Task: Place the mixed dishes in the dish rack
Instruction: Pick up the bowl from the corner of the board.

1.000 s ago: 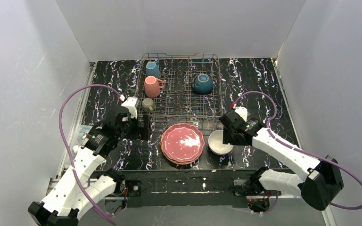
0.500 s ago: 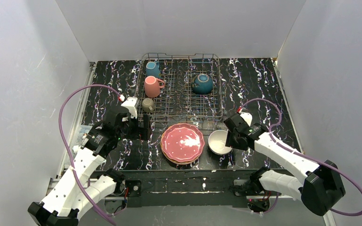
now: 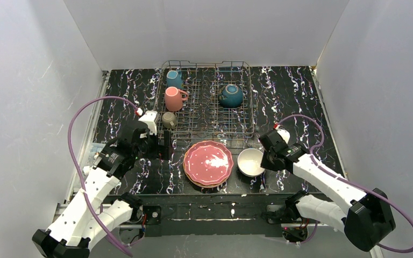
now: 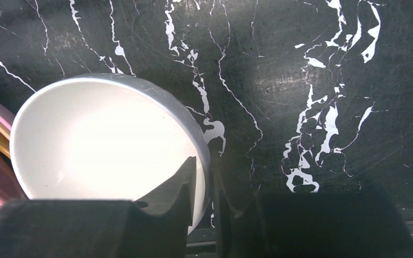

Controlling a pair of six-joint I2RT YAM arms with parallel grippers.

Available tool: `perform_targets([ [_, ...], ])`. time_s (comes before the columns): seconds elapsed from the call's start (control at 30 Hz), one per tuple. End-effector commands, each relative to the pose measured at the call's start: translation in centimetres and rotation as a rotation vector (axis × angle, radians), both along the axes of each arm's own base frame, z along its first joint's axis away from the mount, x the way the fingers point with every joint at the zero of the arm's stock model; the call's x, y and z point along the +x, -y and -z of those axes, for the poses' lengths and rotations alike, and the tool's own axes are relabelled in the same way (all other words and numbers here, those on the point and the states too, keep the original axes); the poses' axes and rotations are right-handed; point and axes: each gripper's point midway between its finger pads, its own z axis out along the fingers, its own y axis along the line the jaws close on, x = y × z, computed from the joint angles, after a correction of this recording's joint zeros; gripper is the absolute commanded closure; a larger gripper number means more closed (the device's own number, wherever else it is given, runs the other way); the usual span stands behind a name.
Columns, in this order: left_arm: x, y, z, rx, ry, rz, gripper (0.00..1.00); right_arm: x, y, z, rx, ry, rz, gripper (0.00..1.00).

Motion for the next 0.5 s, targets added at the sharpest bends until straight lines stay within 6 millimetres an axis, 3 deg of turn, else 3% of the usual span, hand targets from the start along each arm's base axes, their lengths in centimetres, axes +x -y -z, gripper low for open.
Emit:
perform_targets([
  [0.0,-0.5,-0.1,0.9,0.016,-0.038,-0.001,0.02,0.5,-0.4,-0.4,0.04,0.033,0.014,0.79],
  [0.2,-0.4,-0.1,1.2,0.023,-0.044,0.002,0.02,0.5,-0.7,-0.8,0.064,0.045,0.0,0.98],
  [0.47,-1.0,1.7,1.6,-0.021,-0.087,0.101,0.02,1.2,-1.6,-2.9,0.123,0.108,-0.035,0.99],
])
